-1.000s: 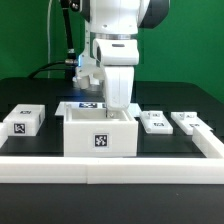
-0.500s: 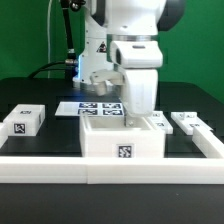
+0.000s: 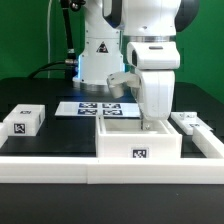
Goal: Assemble cabinet
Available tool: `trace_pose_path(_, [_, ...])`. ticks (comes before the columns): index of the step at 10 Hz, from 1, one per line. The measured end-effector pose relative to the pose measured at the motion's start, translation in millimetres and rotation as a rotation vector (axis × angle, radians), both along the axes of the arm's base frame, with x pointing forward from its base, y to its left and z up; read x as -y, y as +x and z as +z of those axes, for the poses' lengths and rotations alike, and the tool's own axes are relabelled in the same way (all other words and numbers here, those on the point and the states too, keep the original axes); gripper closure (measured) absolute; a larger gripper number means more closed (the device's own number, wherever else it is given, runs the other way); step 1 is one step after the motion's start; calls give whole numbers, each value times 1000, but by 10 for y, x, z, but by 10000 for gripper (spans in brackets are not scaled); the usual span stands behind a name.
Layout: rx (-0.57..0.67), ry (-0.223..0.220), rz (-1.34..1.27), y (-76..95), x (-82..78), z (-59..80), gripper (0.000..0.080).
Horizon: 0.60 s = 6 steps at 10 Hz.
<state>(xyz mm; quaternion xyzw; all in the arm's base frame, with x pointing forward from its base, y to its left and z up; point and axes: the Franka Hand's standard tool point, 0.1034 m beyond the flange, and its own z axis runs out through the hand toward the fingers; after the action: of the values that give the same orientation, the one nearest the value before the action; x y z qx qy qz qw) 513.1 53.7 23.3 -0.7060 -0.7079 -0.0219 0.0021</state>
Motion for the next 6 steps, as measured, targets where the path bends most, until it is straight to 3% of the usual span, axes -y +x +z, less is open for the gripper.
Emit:
trace_pose_path(2, [1, 3, -10, 13, -77, 1, 764])
trace_pose_path(6, [-39, 0, -17, 41, -467, -1, 764])
